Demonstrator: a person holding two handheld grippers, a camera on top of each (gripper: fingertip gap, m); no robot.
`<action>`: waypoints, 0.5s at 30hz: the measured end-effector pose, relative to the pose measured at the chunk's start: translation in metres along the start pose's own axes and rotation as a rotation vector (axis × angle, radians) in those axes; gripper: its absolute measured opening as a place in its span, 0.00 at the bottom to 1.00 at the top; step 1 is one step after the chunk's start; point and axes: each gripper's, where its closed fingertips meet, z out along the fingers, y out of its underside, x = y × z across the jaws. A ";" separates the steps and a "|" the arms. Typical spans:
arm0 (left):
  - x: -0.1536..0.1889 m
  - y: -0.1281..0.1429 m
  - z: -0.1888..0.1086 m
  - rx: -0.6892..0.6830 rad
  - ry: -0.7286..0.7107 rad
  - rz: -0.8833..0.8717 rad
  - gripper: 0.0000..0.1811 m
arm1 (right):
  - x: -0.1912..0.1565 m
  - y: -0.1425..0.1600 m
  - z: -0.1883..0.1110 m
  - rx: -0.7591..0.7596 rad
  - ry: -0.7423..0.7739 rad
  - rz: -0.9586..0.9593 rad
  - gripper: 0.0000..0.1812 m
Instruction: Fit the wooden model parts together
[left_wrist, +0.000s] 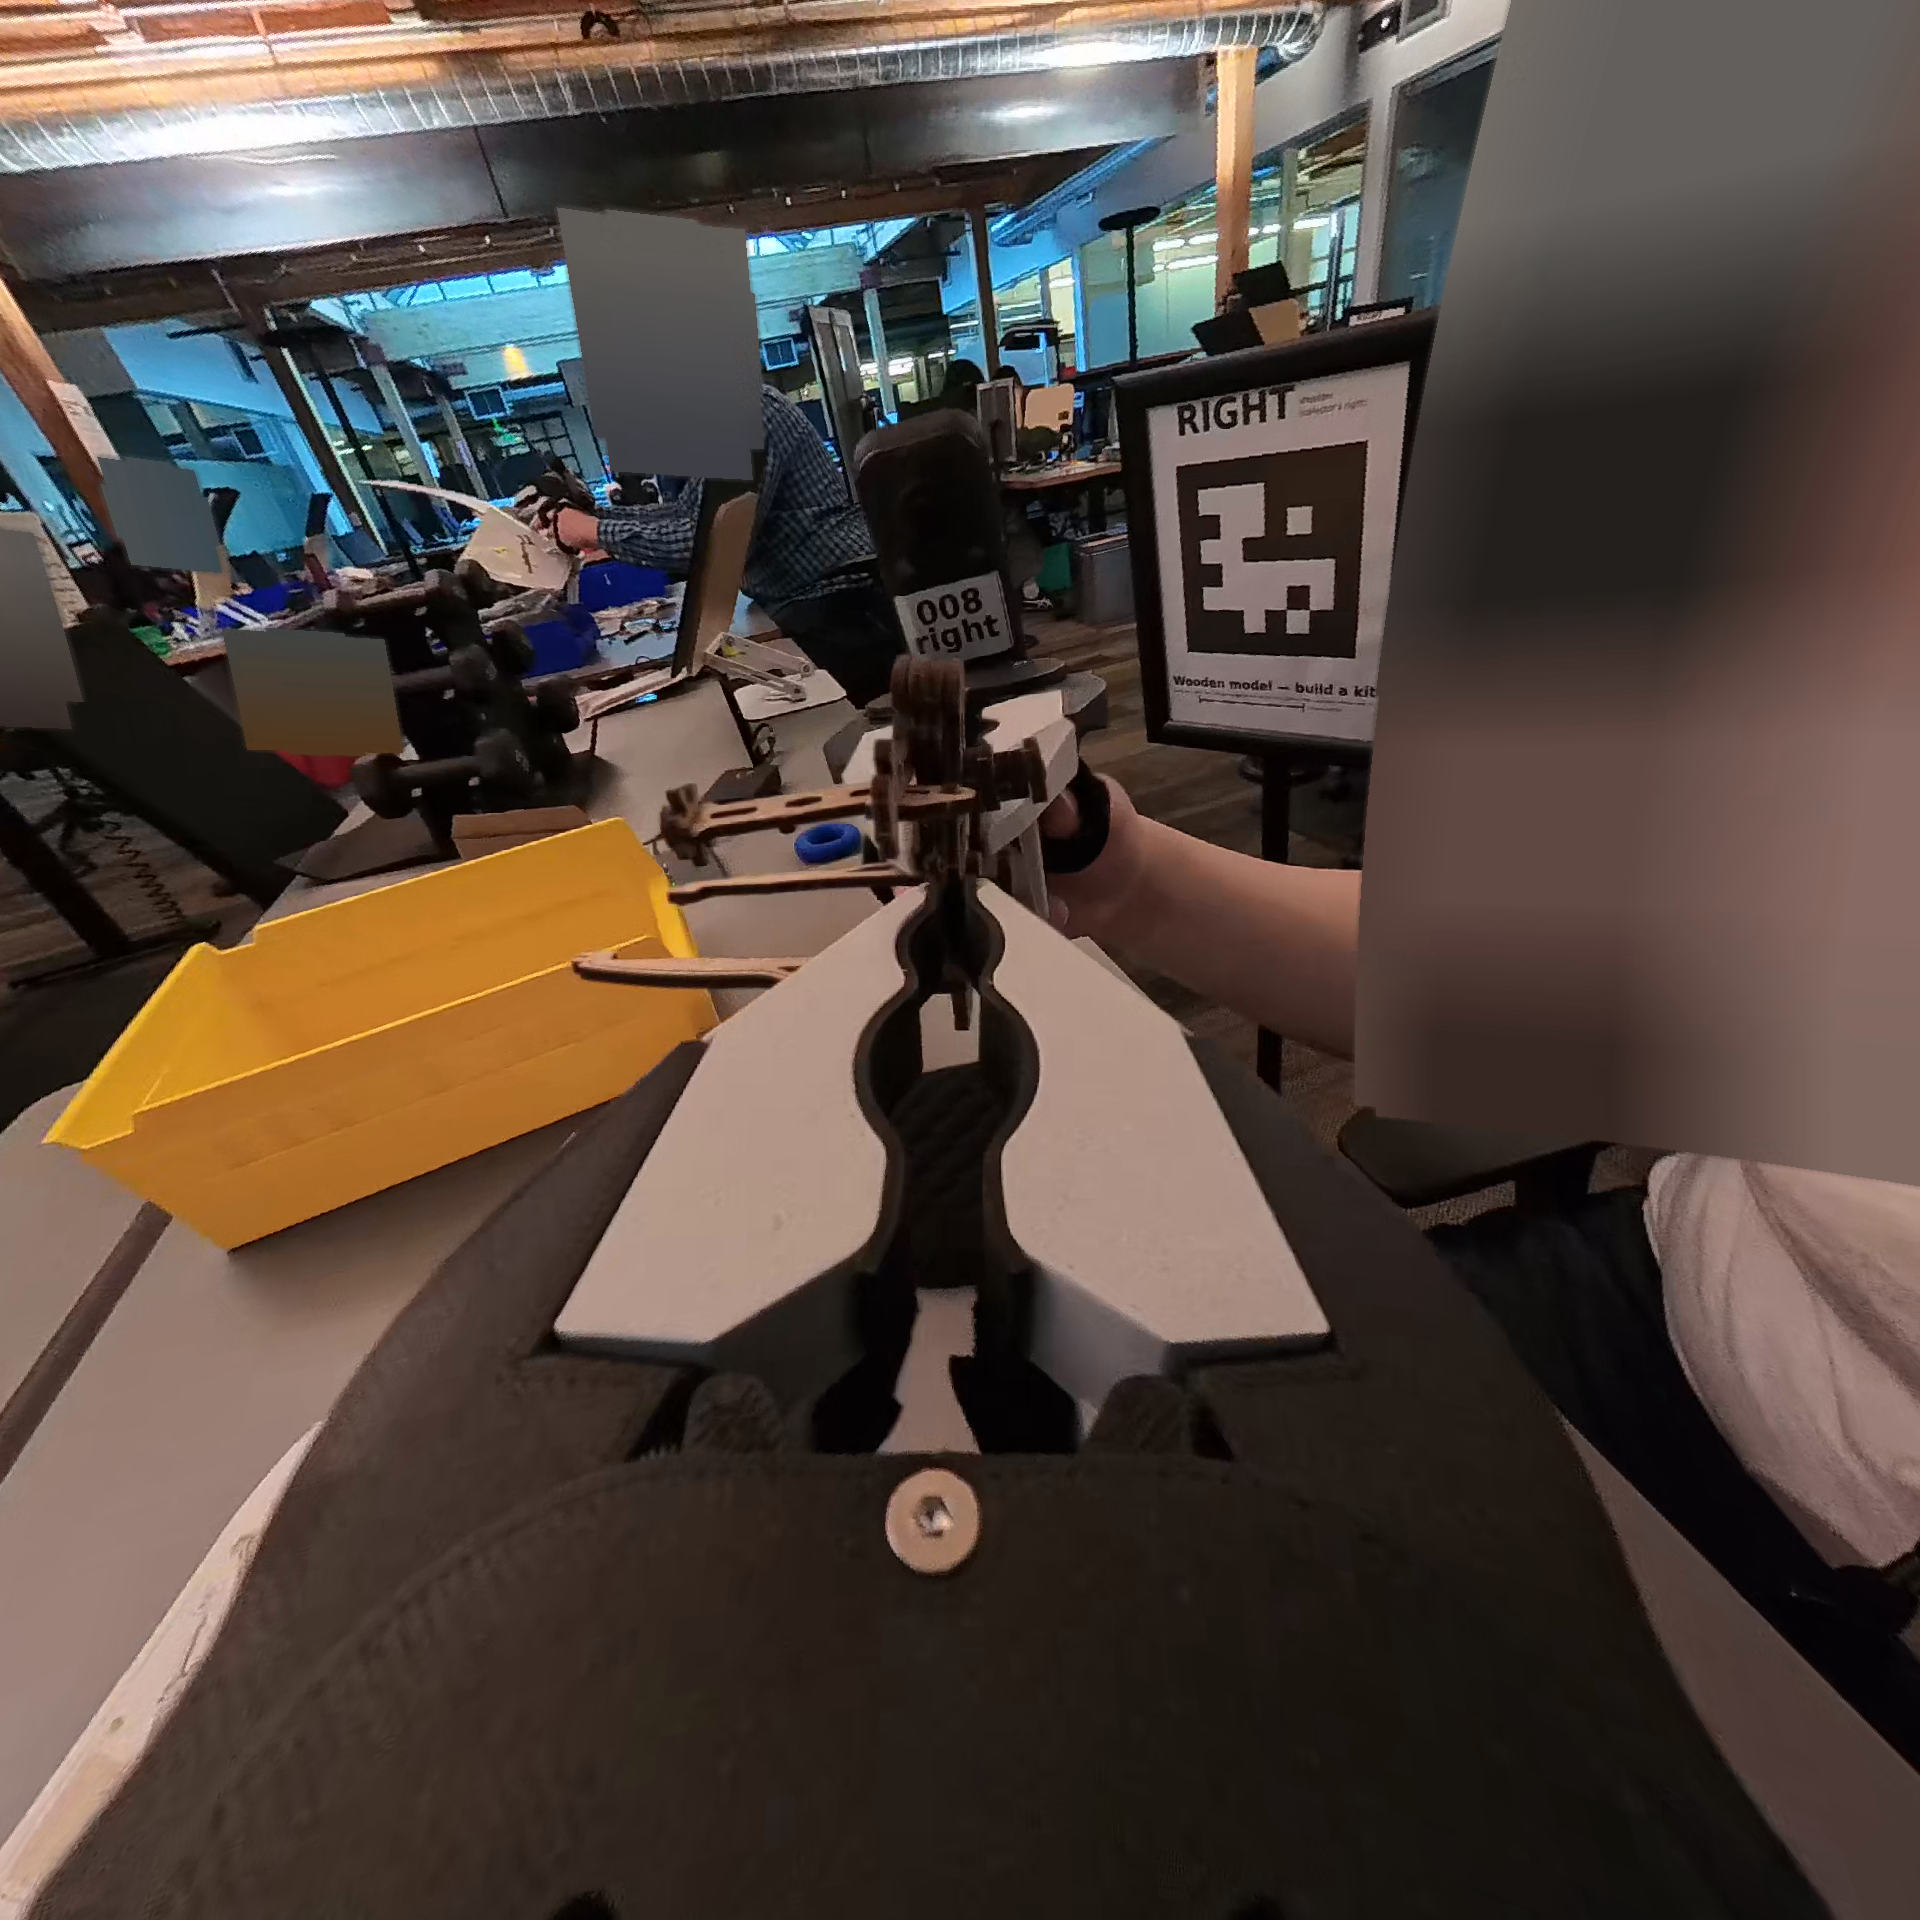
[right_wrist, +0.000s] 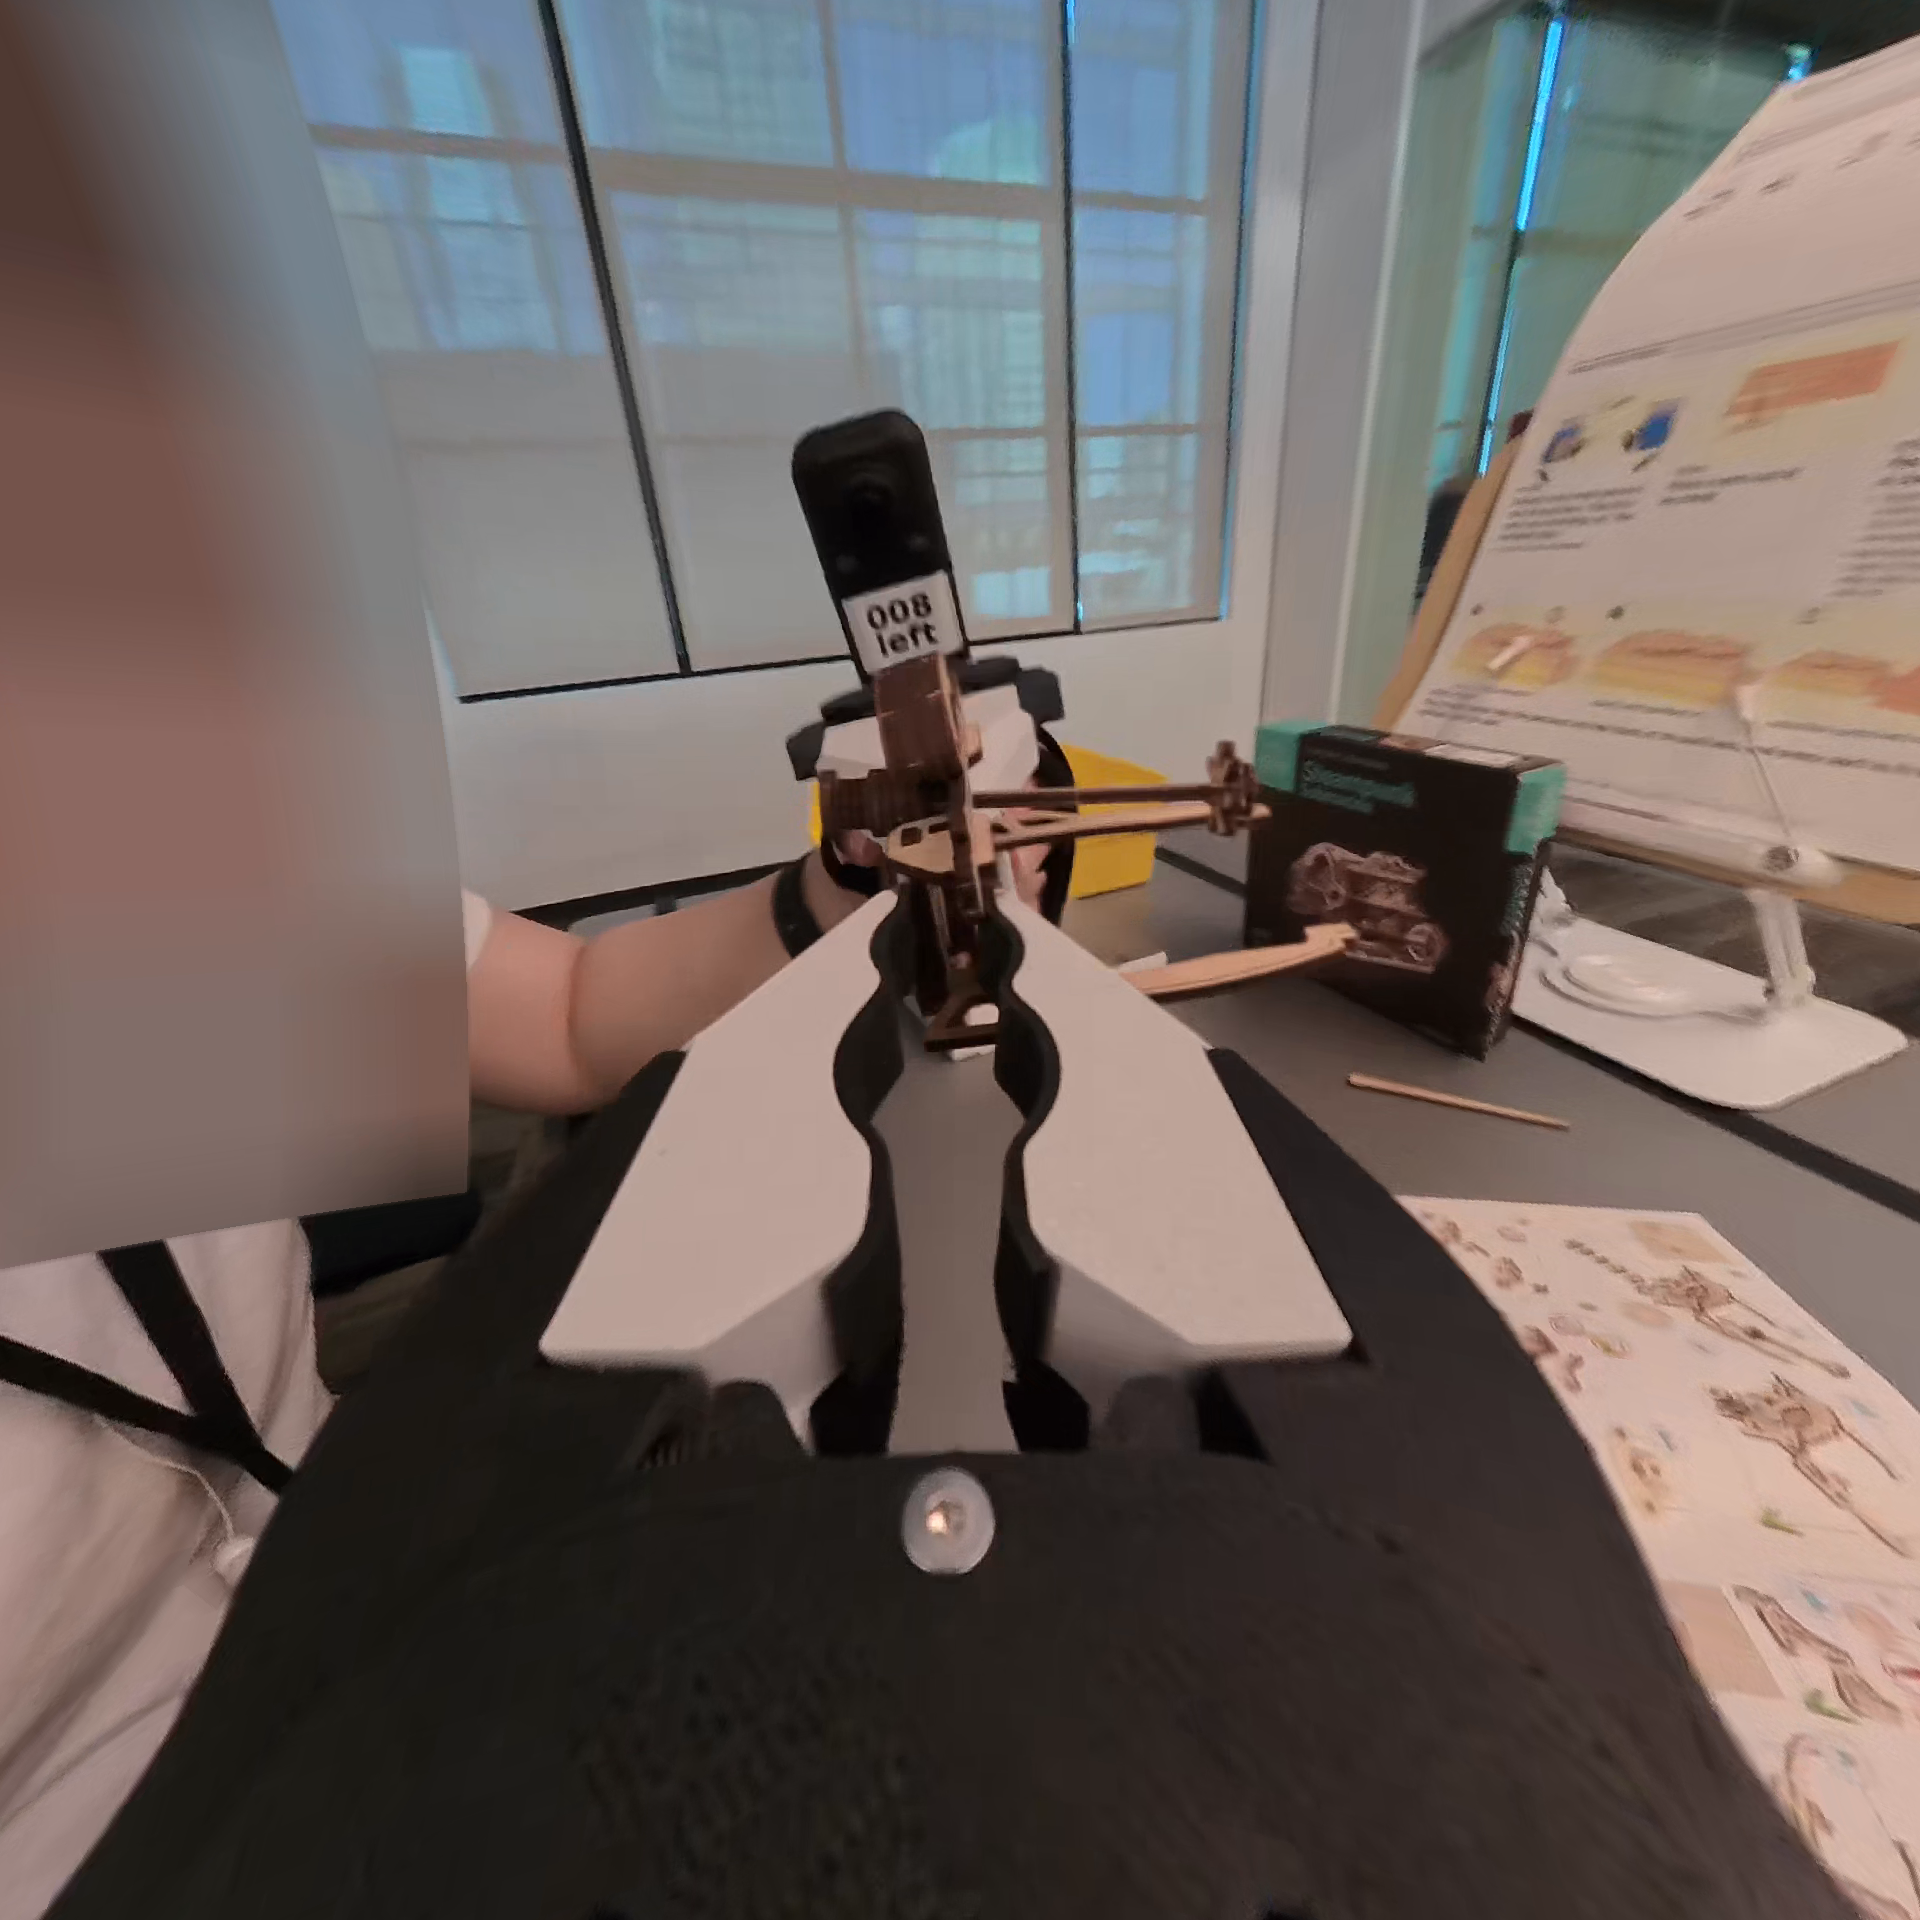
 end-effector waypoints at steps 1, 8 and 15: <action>0.002 0.000 0.001 0.004 0.000 0.012 0.04 | -0.002 -0.002 0.000 0.010 0.001 -0.021 0.04; 0.018 0.000 0.016 -0.003 0.073 -0.029 0.26 | -0.016 -0.003 0.004 0.014 0.045 -0.295 0.02; 0.020 -0.011 0.011 0.092 0.122 -0.102 0.21 | -0.022 -0.005 0.006 0.016 0.064 -0.387 0.02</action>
